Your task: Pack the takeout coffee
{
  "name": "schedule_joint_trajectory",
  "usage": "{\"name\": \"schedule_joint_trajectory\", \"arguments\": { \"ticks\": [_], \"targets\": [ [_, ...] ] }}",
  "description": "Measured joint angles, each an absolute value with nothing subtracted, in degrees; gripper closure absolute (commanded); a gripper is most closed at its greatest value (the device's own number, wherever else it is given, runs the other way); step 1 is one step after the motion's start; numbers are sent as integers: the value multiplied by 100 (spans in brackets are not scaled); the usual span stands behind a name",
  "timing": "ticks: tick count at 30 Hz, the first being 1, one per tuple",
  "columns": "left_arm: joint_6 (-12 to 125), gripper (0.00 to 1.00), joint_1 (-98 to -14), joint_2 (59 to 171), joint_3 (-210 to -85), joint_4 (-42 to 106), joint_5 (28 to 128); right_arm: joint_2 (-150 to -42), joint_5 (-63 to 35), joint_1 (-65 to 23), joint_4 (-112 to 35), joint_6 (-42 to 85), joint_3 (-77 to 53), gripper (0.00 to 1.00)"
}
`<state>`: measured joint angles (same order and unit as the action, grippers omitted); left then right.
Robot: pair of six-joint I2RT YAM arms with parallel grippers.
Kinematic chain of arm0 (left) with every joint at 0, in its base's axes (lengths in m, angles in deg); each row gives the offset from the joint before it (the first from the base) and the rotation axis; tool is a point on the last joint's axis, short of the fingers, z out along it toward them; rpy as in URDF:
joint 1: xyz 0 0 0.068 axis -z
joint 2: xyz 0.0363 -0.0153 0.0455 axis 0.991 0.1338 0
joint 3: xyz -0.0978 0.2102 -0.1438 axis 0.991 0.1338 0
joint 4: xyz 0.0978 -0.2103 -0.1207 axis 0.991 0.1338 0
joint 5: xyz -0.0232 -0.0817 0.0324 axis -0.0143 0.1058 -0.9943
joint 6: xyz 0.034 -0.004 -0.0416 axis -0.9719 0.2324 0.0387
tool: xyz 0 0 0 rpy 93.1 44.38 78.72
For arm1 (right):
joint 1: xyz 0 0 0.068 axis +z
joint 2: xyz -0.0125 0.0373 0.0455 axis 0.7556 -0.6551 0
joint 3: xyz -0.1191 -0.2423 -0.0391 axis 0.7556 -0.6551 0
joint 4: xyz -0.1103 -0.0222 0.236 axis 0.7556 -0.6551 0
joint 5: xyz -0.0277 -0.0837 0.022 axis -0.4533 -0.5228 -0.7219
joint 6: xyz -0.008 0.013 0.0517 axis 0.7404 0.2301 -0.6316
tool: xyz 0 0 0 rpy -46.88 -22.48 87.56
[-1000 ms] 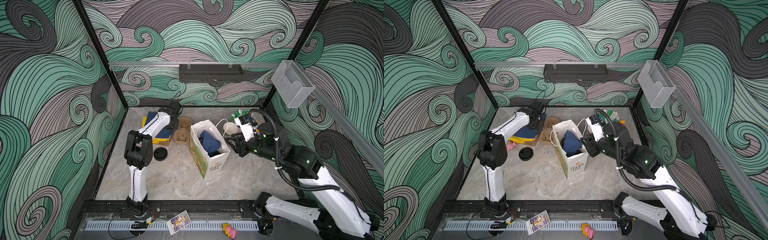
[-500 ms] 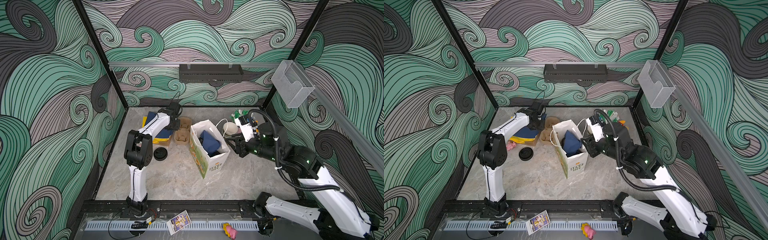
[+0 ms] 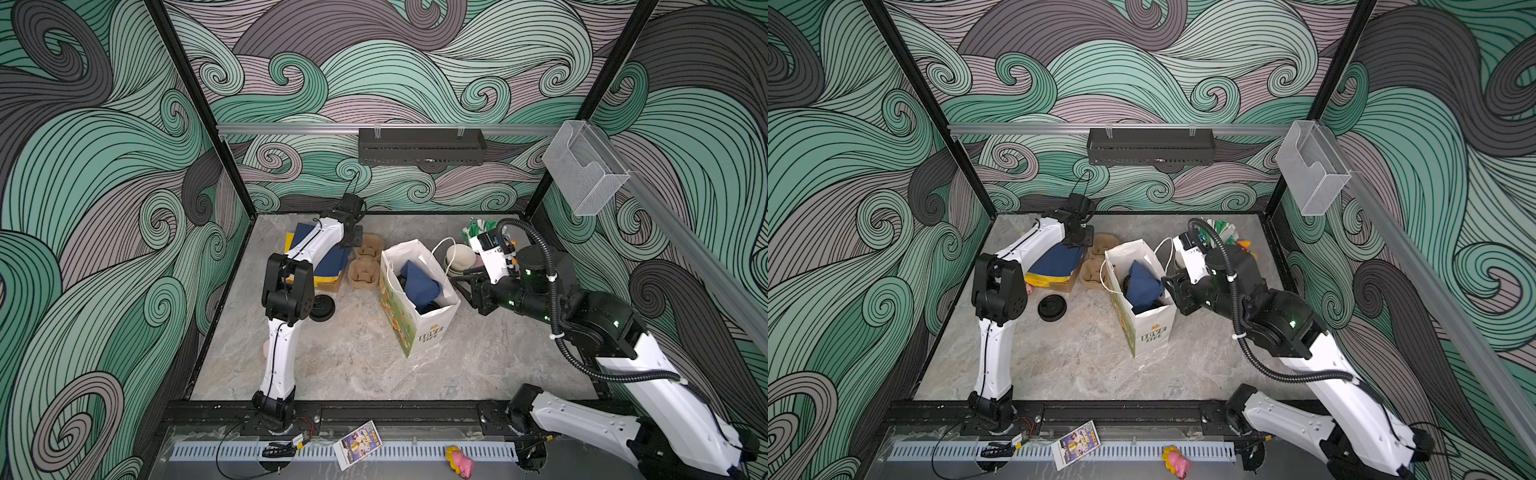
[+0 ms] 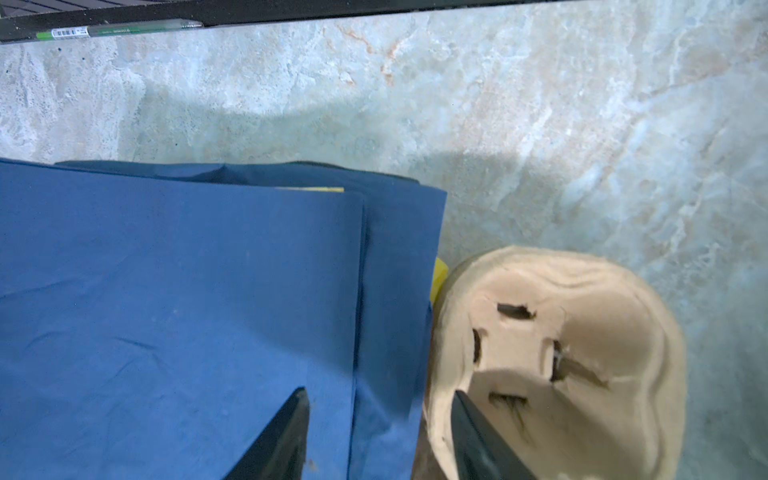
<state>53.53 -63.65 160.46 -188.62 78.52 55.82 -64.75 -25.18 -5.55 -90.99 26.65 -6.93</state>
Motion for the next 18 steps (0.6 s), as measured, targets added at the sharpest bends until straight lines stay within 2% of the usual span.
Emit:
{"name": "schedule_joint_trajectory", "arguments": {
  "ticks": [6,15,18],
  "targets": [
    [5334,44,-6368,16422,-19408,7854,5484,-6475,-2516,-555,-9099,2654,-691,59],
    [5323,64,-6392,16524,-19489,7861,5307,-6475,-2516,-555,-9101,2652,-689,59],
    [5310,75,-6403,16533,-19489,7861,5285,-6479,-2516,-555,-9101,2652,-689,59]
  ]
}}
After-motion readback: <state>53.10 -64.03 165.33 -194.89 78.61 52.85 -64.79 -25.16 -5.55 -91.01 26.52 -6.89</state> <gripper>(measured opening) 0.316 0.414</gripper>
